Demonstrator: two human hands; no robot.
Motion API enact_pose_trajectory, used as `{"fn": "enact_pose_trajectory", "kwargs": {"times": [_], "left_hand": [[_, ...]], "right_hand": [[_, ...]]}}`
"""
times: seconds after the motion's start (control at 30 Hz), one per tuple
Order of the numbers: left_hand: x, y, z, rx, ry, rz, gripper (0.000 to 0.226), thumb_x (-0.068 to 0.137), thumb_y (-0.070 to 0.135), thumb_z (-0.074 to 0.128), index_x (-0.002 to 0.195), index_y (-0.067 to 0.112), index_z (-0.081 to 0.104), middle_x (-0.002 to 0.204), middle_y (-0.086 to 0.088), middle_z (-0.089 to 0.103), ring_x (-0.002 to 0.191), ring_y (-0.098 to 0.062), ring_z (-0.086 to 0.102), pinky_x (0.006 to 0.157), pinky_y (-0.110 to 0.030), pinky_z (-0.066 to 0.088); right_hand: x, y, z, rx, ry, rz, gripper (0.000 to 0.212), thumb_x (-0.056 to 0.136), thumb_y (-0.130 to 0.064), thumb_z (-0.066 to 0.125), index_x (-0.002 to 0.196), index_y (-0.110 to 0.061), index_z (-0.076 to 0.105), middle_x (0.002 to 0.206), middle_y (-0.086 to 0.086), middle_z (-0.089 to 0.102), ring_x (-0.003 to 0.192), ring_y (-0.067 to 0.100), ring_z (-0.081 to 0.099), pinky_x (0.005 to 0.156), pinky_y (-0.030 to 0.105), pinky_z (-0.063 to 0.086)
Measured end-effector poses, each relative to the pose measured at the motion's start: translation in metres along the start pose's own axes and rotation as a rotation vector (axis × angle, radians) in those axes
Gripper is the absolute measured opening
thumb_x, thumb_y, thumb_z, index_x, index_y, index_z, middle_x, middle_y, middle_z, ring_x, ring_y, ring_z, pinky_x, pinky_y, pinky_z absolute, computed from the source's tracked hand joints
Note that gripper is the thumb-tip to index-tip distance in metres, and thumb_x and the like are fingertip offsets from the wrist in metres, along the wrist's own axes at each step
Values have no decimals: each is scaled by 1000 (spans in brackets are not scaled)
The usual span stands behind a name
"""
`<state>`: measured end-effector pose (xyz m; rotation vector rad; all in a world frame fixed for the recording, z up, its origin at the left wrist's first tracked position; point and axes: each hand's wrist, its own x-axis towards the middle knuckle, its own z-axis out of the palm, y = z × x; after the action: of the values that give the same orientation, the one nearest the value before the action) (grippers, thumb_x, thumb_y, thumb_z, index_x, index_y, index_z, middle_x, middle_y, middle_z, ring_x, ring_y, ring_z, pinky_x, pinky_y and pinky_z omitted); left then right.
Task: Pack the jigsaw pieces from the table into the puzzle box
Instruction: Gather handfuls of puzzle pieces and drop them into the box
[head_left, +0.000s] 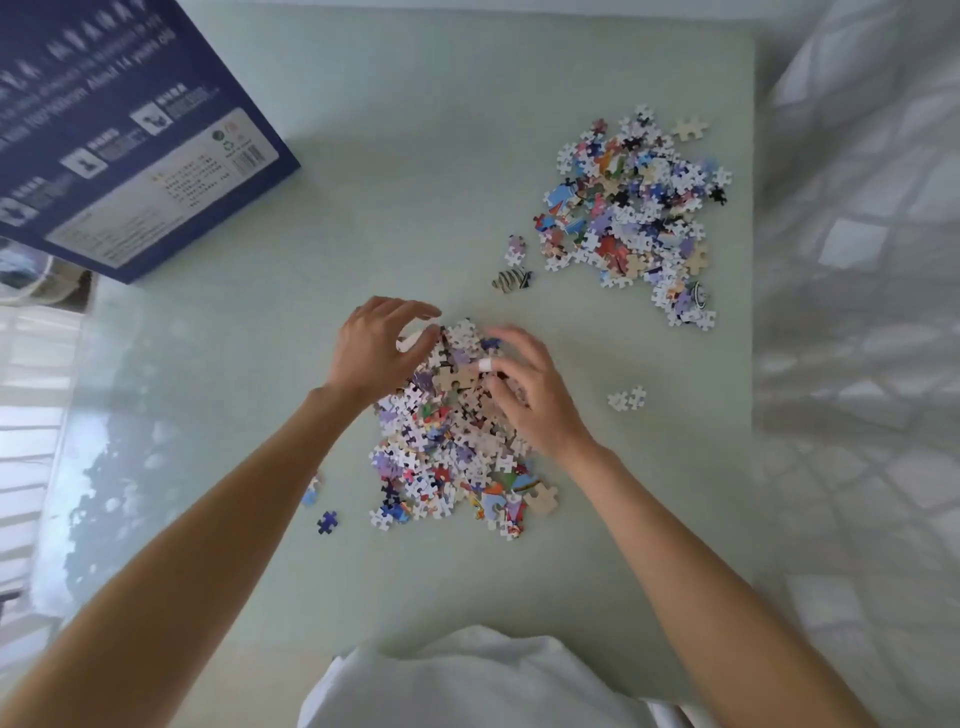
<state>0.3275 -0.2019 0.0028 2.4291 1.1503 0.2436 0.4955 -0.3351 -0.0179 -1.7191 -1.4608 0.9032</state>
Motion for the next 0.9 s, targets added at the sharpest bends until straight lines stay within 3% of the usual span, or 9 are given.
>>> {"fn": "enact_pose_trajectory", "kwargs": {"times": [0.07,0.17,0.3,0.4,0.53,0.67,0.9], "left_hand": [[29,10,2,-30,-1,48,36,91,43,43,113,22,63,108,4,67,105,-18,58,92,-38,45],[77,29,17,-44,-20,120,32,93,35,48,121,23,58,120,2,62,113,-19,55,96,-39,45],[133,46,47,39,-97,71,50,95,40,44,141,23,36,148,0,36,135,-20,34,111,-39,28],[167,54,70,46,-136,41,62,93,50,40,146,22,23,155,0,18,142,-20,17,117,-40,15],[219,57,82,-102,-110,18,63,95,50,37,147,18,22,154,-1,20,141,-20,18,116,-38,17],[274,62,94,-44,-78,71,58,97,48,30,145,16,27,152,-2,27,141,-18,18,116,-35,11],[333,96,116,-34,-229,354,60,94,49,16,146,19,25,153,0,25,143,-15,15,118,-39,7]], "right_hand": [[7,7,-31,-36,53,-9,24,92,-18,49,100,-5,67,132,7,50,126,13,39,107,8,21],[18,39,-83,-153,219,0,31,94,-21,42,110,-5,64,125,8,57,119,16,49,103,25,39],[35,90,-133,-328,367,168,43,95,-27,38,130,-5,49,142,11,43,138,23,27,114,41,22],[53,115,-143,-359,414,356,55,95,-34,33,142,-6,30,153,13,20,143,26,9,117,43,11],[96,131,-164,-337,420,396,55,100,-41,28,147,-14,18,156,8,8,144,20,2,118,35,5],[146,146,-191,-347,383,404,50,102,-32,23,147,-12,18,157,9,6,144,19,1,118,34,3],[195,164,-216,-400,261,307,46,102,-30,19,147,-18,20,156,2,12,144,12,3,116,29,-2]]}}
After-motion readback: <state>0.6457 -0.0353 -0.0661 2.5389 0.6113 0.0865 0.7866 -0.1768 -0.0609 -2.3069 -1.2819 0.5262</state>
